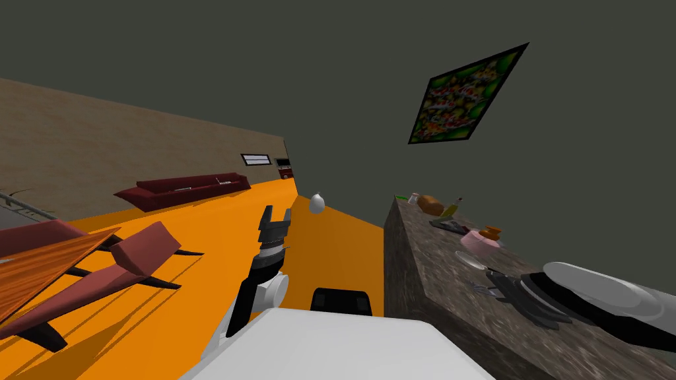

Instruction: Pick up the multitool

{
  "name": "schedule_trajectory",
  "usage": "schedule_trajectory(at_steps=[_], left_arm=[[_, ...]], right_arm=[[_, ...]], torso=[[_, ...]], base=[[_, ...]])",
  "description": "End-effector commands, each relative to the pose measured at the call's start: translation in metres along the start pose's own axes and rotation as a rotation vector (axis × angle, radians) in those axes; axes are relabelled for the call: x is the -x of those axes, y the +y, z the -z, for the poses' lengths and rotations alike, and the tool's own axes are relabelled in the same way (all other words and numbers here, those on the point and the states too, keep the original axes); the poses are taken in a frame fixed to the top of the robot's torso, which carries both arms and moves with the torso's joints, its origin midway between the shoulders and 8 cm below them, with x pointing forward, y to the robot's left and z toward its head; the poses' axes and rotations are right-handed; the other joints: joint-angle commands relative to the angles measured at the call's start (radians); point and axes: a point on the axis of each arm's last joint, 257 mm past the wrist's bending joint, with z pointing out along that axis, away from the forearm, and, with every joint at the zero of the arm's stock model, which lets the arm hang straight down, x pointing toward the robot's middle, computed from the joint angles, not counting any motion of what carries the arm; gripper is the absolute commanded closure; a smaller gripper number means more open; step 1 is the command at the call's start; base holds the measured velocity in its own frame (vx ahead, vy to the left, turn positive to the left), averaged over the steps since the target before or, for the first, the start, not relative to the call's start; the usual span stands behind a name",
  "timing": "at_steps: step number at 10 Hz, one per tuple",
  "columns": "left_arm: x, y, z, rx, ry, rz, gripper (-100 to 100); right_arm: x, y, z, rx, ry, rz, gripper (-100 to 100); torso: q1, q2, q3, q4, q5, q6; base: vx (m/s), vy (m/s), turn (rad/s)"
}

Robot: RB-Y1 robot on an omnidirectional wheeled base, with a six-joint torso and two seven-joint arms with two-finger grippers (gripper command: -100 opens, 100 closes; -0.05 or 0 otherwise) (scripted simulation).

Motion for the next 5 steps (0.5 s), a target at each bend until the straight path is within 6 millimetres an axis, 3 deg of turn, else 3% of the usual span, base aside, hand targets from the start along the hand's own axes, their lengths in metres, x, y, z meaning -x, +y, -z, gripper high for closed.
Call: schedule_trajectory(at_steps=[1, 2, 4, 5], left_arm=[[0.0, 0.0, 0.0, 0.0, 0.0, 0.0, 0], [0.0, 0.0, 0.0, 0.0, 0.0, 0.0, 0], [0.0, 0.0, 0.0, 0.0, 0.0, 0.0, 0], [0.0, 0.0, 0.0, 0.0, 0.0, 0.0, 0]], right_arm=[[0.007, -0.006, 0.001, -0.001, -0.002, 0.003, 100], [0.017, -0.018, 0.005, -0.009, 0.005, 0.034, 100], [0.017, -0.016, 0.006, -0.008, 0.002, 0.027, 100], [0.018, -0.016, 0.006, -0.009, 0.002, 0.025, 0]], torso=[[0.0, 0.0, 0.0, 0.0, 0.0, 0.0], [0.0, 0.0, 0.0, 0.0, 0.0, -0.001], [0.0, 0.0, 0.0, 0.0, 0.0, -0.001], [0.001, 0.0, 0.0, 0.0, 0.0, -0.001]], base=[[0.002, -0.019, -0.068], [-0.001, -0.024, -0.147], [-0.001, -0.015, -0.038], [0.0, 0.0, 0.0]])
